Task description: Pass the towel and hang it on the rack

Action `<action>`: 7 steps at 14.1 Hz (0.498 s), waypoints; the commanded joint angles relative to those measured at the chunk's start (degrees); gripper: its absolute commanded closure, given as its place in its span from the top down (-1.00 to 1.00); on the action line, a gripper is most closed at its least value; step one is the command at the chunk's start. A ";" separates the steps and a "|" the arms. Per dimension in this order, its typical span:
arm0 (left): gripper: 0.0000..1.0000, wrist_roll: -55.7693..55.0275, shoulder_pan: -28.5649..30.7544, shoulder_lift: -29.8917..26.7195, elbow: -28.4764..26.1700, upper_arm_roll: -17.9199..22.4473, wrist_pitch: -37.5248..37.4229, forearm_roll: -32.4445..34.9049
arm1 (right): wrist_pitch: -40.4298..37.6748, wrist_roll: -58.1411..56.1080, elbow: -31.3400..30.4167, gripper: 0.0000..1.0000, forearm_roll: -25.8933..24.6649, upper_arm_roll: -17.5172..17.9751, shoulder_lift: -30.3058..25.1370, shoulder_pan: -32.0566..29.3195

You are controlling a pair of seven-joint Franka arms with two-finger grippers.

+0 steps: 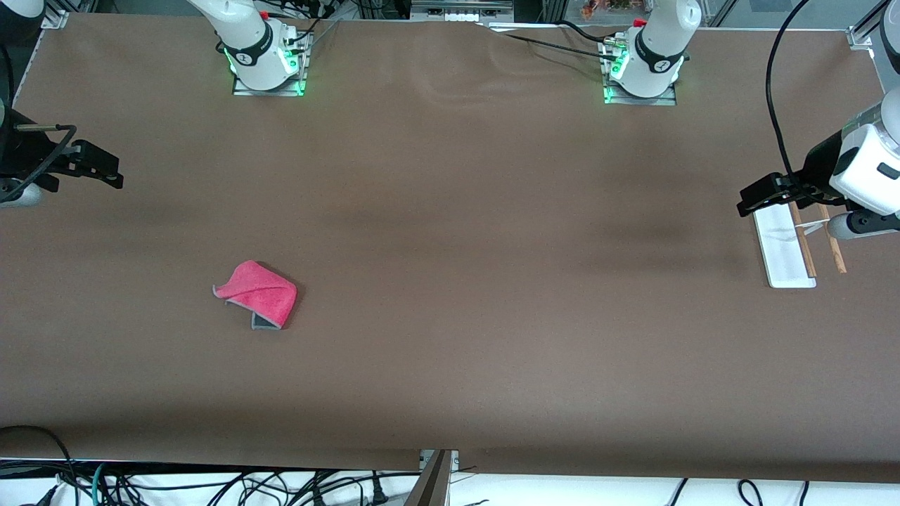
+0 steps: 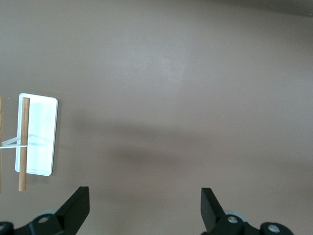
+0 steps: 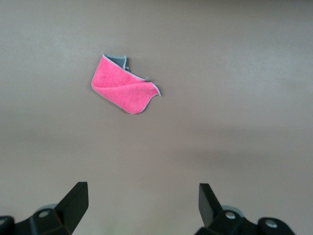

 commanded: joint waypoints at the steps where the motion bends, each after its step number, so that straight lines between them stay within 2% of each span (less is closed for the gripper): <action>1: 1.00 -0.33 -0.48 0.36 0.76 -0.09 -1.05 0.75 | -0.15 0.62 1.17 1.00 -0.65 0.35 0.40 0.04; 7: 1.00 -0.07 -0.48 0.45 0.32 -0.09 -1.14 0.75 | -0.15 0.71 1.17 1.00 -0.56 0.27 0.40 0.04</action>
